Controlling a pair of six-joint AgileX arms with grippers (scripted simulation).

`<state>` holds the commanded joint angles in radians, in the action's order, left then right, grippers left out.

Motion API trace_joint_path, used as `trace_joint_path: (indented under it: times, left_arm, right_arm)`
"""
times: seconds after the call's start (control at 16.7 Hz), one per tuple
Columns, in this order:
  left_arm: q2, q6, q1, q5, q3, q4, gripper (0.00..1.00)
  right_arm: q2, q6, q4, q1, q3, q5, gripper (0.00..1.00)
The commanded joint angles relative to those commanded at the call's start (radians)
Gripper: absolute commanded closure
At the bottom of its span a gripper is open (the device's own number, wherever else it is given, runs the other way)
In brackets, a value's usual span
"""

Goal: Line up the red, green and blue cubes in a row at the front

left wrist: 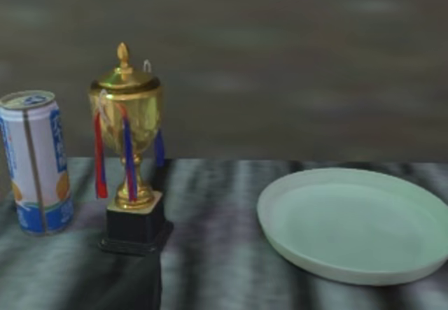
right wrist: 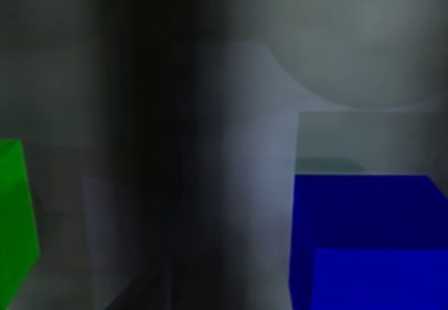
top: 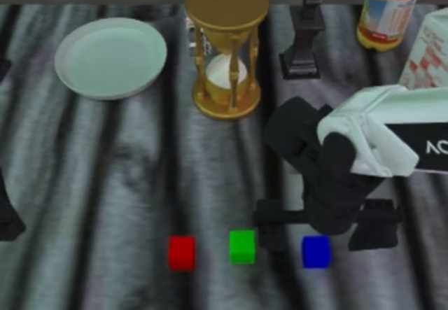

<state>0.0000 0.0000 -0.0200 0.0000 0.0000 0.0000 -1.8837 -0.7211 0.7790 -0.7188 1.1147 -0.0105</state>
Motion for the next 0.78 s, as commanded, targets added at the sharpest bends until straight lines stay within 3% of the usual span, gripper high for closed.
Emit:
trace_joint_path:
  times: [0.3, 0.78]
  left_arm:
    - [0.0, 0.0, 0.0, 0.0, 0.0, 0.0, 0.0]
    - [0.0, 0.0, 0.0, 0.0, 0.0, 0.0, 0.0]
  right_arm:
    - [0.006, -0.001, 0.017, -0.001, 0.014, 0.0, 0.0]
    - [0.109, 0.001, 0.268, -0.009, 0.16, 0.0, 0.0]
